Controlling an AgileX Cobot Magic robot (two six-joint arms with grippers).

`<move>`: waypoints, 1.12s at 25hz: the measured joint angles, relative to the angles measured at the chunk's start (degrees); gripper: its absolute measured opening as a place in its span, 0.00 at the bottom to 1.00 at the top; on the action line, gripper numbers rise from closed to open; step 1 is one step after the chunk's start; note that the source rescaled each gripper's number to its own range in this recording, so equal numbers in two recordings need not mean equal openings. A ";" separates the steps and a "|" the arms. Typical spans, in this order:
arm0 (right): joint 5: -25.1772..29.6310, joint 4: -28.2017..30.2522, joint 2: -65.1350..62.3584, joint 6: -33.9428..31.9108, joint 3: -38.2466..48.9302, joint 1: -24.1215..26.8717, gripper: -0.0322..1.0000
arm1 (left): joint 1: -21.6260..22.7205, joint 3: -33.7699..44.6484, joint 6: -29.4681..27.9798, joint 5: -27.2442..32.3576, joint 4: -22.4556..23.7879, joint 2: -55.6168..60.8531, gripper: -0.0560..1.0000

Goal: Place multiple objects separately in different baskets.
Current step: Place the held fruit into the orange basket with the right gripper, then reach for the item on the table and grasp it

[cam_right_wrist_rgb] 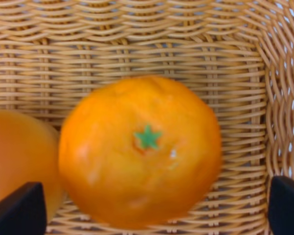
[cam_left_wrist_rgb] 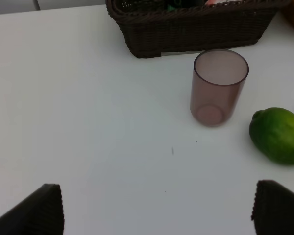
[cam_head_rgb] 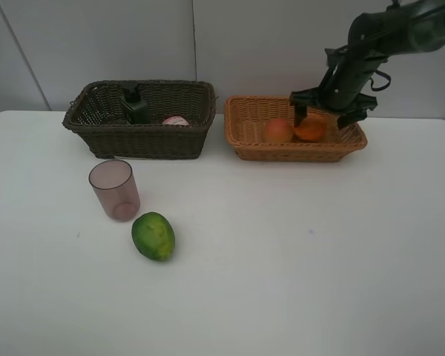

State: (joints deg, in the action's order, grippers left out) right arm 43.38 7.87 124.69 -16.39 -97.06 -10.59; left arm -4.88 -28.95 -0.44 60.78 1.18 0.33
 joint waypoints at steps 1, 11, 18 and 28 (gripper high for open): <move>0.54 0.00 -0.88 -0.06 0.00 0.00 1.00 | 0.00 0.00 0.00 0.00 0.00 0.00 1.00; 11.49 0.00 -19.60 3.81 5.52 0.00 1.00 | 0.00 0.00 0.00 0.00 0.00 0.00 1.00; 11.87 0.00 -44.54 5.13 21.83 0.17 1.00 | 0.00 0.00 0.00 0.00 0.00 0.00 1.00; 16.62 -2.01 -92.74 8.42 39.29 0.17 1.00 | 0.00 0.00 0.00 0.00 0.00 0.00 1.00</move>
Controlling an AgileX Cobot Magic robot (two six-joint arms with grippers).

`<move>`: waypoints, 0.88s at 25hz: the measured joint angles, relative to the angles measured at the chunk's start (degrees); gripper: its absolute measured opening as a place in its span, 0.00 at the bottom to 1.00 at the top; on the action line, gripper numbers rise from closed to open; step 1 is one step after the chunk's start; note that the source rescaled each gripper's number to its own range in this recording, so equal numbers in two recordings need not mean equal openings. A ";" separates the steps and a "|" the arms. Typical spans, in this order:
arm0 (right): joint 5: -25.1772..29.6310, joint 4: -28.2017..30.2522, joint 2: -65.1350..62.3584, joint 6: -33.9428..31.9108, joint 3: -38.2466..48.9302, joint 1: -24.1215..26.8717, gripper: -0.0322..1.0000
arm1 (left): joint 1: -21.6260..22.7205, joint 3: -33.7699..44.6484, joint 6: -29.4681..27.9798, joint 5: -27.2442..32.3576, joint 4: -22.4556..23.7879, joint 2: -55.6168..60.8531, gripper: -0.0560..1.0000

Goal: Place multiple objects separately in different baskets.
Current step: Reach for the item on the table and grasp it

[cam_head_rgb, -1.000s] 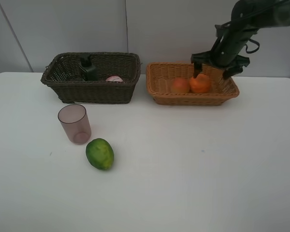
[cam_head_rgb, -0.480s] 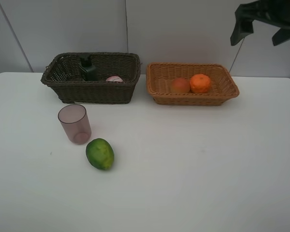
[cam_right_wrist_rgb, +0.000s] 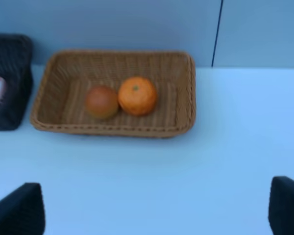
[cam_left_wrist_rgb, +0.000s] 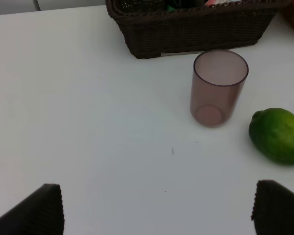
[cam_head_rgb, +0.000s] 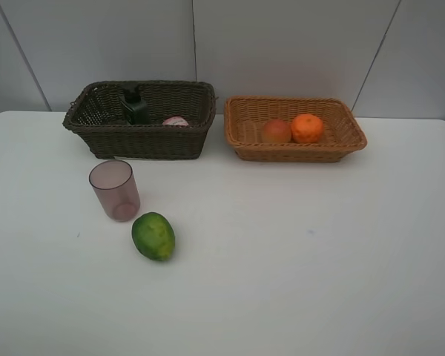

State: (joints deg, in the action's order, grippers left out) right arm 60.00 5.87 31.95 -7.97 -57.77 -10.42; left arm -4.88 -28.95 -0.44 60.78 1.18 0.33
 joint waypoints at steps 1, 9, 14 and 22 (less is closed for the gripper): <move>0.39 -0.17 -3.28 0.14 0.70 0.00 1.00 | 0.00 0.00 0.00 0.00 0.00 0.00 1.00; 2.76 -4.01 -22.83 0.49 11.82 0.00 1.00 | 0.00 0.00 0.00 0.00 0.00 0.00 1.00; 3.45 -3.89 -31.15 2.85 20.06 0.00 1.00 | 0.00 0.00 0.00 0.00 0.00 0.00 1.00; 1.99 -3.72 -32.13 5.63 27.40 0.00 1.00 | 0.00 0.00 0.00 0.00 0.00 0.00 1.00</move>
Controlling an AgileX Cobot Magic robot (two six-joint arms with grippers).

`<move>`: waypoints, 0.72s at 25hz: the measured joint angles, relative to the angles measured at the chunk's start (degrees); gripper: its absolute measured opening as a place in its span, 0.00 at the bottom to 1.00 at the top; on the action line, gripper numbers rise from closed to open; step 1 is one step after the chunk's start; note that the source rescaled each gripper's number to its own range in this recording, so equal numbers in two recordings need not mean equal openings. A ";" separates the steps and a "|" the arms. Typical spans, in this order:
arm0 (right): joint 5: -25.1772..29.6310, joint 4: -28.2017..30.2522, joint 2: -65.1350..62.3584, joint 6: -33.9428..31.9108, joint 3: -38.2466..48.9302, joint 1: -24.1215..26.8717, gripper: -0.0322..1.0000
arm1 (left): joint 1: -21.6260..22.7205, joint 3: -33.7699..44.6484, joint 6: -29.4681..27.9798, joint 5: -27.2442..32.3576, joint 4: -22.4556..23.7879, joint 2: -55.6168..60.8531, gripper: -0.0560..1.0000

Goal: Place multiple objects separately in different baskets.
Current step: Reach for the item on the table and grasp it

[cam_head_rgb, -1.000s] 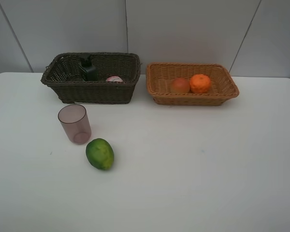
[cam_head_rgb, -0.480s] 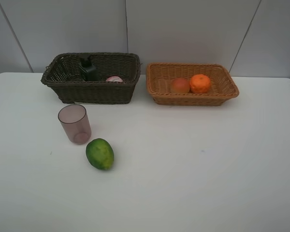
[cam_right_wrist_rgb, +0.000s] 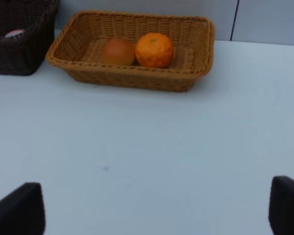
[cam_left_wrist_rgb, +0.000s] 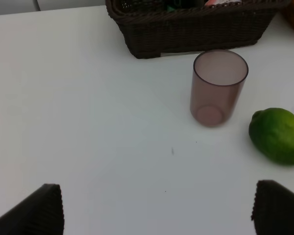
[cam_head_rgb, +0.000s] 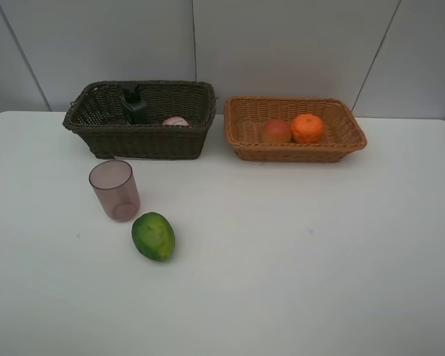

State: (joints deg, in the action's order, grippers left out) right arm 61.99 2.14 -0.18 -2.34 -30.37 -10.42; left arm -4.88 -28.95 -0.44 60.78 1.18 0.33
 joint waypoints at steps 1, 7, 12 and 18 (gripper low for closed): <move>-0.12 0.00 0.00 0.00 0.20 0.00 1.00 | 0.00 0.00 0.00 0.00 0.00 0.00 1.00; -0.81 0.66 0.00 -0.42 0.30 2.71 1.00 | 0.00 0.00 0.00 0.00 0.00 0.00 1.00; -0.86 1.07 -0.05 -0.62 0.30 9.41 1.00 | 0.00 0.00 0.00 0.00 0.00 0.00 1.00; -0.99 1.21 -0.05 -0.89 0.30 10.42 1.00 | 0.00 0.00 0.00 0.00 0.00 0.00 1.00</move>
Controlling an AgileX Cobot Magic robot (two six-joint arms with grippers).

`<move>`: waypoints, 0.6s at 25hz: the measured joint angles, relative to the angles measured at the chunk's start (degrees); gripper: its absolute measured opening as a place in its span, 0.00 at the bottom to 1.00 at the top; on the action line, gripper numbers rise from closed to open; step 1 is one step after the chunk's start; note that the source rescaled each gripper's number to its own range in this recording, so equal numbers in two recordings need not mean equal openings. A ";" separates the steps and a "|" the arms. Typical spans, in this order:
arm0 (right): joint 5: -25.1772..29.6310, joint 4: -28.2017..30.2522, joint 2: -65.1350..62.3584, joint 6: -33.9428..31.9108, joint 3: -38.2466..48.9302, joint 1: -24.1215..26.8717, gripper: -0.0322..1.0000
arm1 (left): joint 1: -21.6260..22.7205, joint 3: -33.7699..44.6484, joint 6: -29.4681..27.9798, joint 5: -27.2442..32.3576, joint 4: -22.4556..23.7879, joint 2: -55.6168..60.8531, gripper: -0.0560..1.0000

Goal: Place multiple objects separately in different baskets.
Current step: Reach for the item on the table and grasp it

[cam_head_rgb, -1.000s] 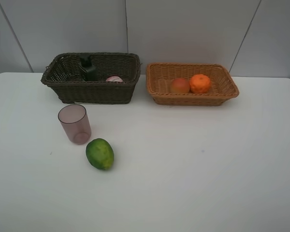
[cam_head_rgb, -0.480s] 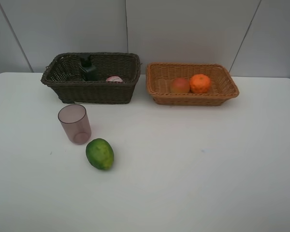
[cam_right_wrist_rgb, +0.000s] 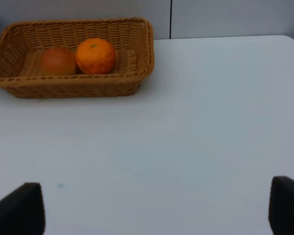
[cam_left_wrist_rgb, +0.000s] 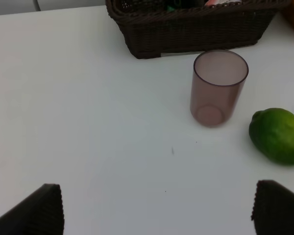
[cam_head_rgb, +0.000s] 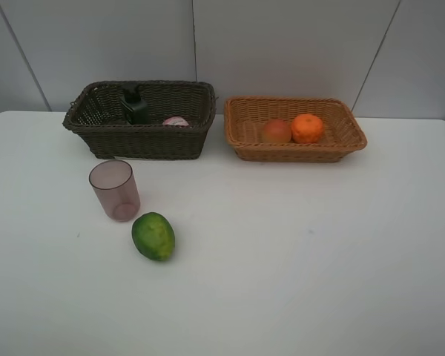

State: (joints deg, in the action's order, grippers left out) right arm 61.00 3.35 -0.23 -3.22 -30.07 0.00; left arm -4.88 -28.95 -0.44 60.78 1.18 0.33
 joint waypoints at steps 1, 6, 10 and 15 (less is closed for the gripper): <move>0.00 0.00 0.00 0.00 0.00 0.00 1.00 | 0.00 0.00 0.00 0.00 0.00 0.00 1.00; 0.00 0.00 0.00 0.00 0.00 0.00 1.00 | 0.00 0.00 0.00 0.00 0.00 0.00 1.00; 0.00 0.00 0.00 0.00 0.00 0.00 1.00 | 0.00 0.00 0.00 0.00 0.00 0.00 1.00; 0.00 0.00 0.00 0.00 0.00 0.00 1.00 | 0.00 0.00 0.00 0.00 0.00 0.00 1.00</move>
State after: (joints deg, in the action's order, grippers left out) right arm 61.00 3.35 -0.23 -3.22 -30.07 0.00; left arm -4.88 -28.95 -0.44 60.78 1.18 0.33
